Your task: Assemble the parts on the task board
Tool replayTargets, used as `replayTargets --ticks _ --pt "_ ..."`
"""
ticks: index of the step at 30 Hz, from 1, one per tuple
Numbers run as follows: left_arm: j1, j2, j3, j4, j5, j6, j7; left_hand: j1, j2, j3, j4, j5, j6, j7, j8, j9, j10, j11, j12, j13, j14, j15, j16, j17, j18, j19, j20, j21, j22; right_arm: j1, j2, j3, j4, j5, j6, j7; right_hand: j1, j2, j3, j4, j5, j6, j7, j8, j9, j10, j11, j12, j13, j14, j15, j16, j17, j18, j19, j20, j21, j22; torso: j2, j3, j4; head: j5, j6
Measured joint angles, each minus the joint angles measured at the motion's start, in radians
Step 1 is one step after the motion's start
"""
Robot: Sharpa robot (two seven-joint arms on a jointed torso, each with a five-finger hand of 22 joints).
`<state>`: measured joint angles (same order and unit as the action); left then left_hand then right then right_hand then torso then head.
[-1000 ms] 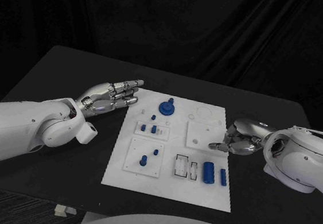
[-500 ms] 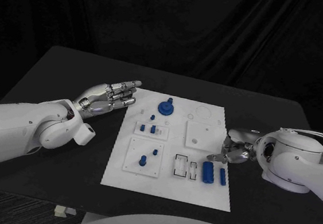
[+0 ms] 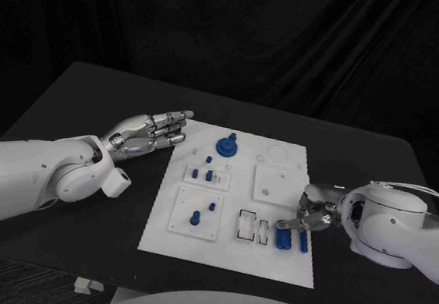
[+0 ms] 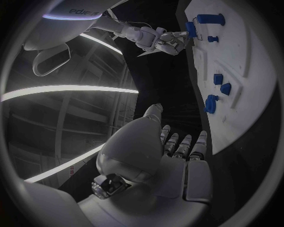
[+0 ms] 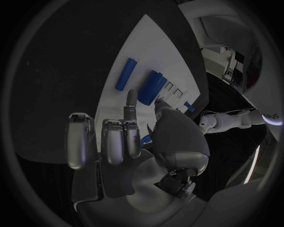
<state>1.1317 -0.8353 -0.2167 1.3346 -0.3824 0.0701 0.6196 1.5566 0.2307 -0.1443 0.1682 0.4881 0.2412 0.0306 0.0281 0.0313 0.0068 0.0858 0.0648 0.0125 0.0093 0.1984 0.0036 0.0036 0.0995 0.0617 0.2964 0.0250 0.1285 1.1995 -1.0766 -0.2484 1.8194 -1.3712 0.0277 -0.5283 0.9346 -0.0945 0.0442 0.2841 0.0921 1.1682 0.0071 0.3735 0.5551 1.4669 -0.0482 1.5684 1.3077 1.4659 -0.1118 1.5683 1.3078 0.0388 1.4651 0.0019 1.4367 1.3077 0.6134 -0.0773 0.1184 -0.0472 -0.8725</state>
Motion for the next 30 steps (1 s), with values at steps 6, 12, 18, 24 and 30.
replayTargets --ticks 6,12,18,24,30 --pt "-0.003 0.000 0.000 -0.001 0.000 0.000 0.000 0.000 0.000 0.004 -0.004 0.000 0.000 0.000 0.000 0.000 0.000 0.000 0.000 0.000 0.000 0.000 0.000 0.000 0.000 0.000 0.000 0.000 0.000 -0.008 0.012 0.000 -0.006 -0.010 -0.002 0.000 0.008 -0.001 0.000 0.000 0.000 0.000 0.000 0.000 0.007 0.000 0.000 0.000 0.000 0.000 0.000 0.000 0.000 0.000 0.000 0.000 0.000 0.000 0.000 0.0000 0.0002 0.002 0.000" --pt "-0.006 0.001 0.000 -0.002 0.000 0.001 -0.001 0.000 0.000 0.004 -0.004 0.000 0.000 0.000 0.000 0.000 0.000 0.000 0.000 0.000 0.000 0.000 0.000 0.000 0.000 0.000 0.000 0.000 0.000 -0.015 0.025 0.000 -0.013 -0.018 -0.004 0.000 0.039 0.003 0.004 -0.004 0.017 0.000 0.000 -0.005 0.027 -0.002 -0.002 0.000 0.000 0.000 0.000 0.000 0.000 0.000 0.000 0.000 0.000 0.000 0.000 0.0001 -0.0005 0.004 0.000" --pt "-0.010 0.001 0.000 -0.002 0.000 0.003 -0.002 0.000 0.000 0.004 -0.004 0.000 0.003 0.003 0.000 0.000 0.000 0.000 0.000 0.000 0.000 0.000 0.000 0.000 0.000 0.000 0.000 0.000 0.000 -0.023 0.041 0.001 -0.022 -0.023 -0.003 0.000 0.084 0.003 0.010 -0.018 0.102 -0.027 0.002 -0.024 0.065 -0.004 -0.003 0.000 0.000 0.000 0.000 0.000 0.000 0.000 0.000 0.000 -0.004 0.000 0.000 0.0005 -0.0005 0.005 0.000" --pt "-0.012 -0.001 0.000 -0.001 0.000 0.005 -0.004 -0.008 0.008 0.004 -0.004 0.000 0.020 0.020 0.004 0.003 0.000 0.000 0.000 0.000 -0.004 0.004 0.000 0.000 -0.016 0.000 0.000 0.000 -0.001 -0.033 0.057 0.002 -0.035 -0.026 0.010 -0.008 0.084 -0.011 -0.008 0.000 0.150 -0.060 0.016 -0.050 0.090 -0.003 -0.003 0.000 0.000 0.001 0.001 0.000 0.000 0.000 0.000 0.000 -0.035 0.000 0.000 0.0004 -0.0005 0.007 0.000" --pt "-0.013 -0.002 0.000 -0.001 0.000 0.006 -0.005 -0.008 0.008 0.007 -0.007 0.000 0.027 0.027 0.004 0.003 0.000 0.000 0.000 0.000 -0.004 0.004 0.000 0.000 -0.016 0.000 0.000 0.000 -0.001 -0.037 0.066 0.004 -0.043 -0.025 0.017 -0.010 0.119 -0.024 0.027 -0.017 0.530 -0.070 0.016 -0.065 0.131 0.000 0.001 0.000 0.000 0.000 0.008 0.000 0.000 0.000 0.000 0.000 -0.043 0.000 0.000 0.0004 -0.0002 0.009 0.000"
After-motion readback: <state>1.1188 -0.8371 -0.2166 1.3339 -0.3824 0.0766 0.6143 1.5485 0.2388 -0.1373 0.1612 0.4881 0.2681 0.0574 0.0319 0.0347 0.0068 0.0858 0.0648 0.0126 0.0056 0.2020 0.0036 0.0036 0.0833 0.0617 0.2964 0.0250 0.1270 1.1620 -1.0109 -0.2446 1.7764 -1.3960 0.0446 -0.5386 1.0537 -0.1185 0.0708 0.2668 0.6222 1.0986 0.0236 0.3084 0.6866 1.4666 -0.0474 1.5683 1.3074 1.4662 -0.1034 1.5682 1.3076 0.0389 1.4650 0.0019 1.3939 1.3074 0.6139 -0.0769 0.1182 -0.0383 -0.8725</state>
